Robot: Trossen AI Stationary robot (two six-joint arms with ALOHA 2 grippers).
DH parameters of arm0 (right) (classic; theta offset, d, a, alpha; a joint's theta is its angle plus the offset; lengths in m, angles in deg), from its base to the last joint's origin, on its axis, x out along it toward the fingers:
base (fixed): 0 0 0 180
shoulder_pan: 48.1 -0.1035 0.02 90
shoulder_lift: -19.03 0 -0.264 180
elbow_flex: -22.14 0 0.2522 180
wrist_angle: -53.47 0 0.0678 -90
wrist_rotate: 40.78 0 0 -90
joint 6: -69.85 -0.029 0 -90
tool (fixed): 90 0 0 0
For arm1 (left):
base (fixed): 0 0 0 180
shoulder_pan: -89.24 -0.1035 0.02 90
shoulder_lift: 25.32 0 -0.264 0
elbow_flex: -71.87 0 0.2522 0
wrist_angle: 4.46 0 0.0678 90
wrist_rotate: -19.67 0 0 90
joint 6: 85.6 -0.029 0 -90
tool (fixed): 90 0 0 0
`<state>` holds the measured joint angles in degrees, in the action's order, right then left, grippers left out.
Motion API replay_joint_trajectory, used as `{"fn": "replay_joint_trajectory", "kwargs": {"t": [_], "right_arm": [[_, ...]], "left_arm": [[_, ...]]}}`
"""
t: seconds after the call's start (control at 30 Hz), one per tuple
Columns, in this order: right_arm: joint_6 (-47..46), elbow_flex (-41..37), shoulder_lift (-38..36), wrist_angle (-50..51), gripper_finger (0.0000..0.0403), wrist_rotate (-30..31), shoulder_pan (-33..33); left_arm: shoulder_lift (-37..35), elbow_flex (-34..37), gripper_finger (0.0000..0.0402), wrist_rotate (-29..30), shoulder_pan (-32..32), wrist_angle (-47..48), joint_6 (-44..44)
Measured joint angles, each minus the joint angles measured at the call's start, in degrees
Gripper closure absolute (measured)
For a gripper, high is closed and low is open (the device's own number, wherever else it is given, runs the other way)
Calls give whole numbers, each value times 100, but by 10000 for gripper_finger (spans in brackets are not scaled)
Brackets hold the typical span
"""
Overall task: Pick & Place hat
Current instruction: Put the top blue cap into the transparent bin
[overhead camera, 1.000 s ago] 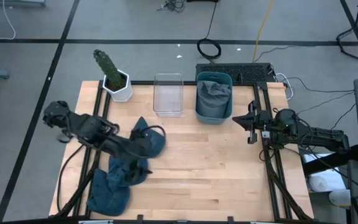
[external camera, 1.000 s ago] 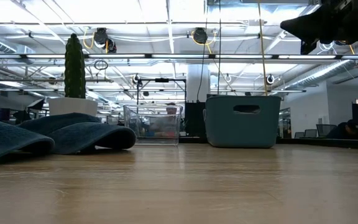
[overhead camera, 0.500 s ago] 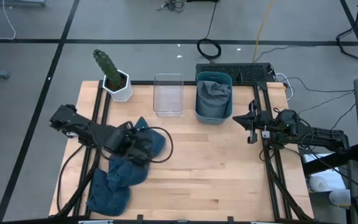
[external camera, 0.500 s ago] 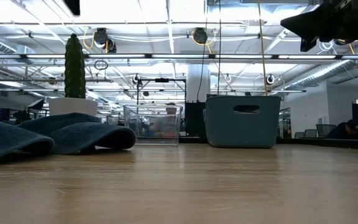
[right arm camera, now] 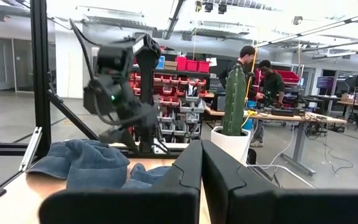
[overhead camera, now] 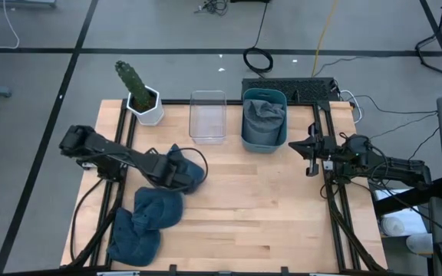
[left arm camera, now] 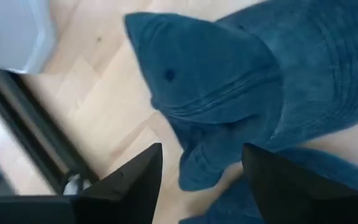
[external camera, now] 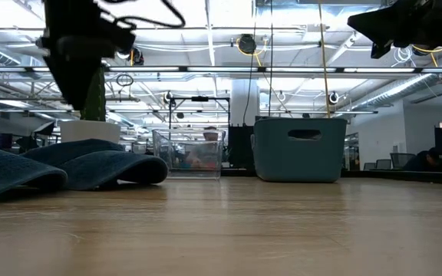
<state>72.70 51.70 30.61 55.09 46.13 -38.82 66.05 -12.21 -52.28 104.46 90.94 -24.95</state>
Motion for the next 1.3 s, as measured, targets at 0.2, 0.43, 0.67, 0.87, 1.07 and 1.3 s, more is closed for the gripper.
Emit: {"fn": "replay_joint_trajectory", "kwargs": {"t": [0.2,0.43,0.67,0.87,1.07,1.3], "right_arm": [[-1,0,2,5,403,0,0],[-20,2,2,28,403,-9,0],[-66,7,31,43,403,-11,0],[-66,9,74,32,403,-9,0],[-59,9,98,39,403,-2,0],[-49,9,126,35,403,0,0]], "left_arm": [[-606,1102,175,-266,-488,-1191,-498],[-1636,2077,185,-709,-968,-2515,-715],[-1873,3006,206,-857,-1285,-3418,-670],[-1827,3541,207,-853,-1470,-3936,-572],[-1822,3638,192,-749,-1497,-3992,-629],[-1822,3638,198,-891,-1495,-4176,-656]]}}
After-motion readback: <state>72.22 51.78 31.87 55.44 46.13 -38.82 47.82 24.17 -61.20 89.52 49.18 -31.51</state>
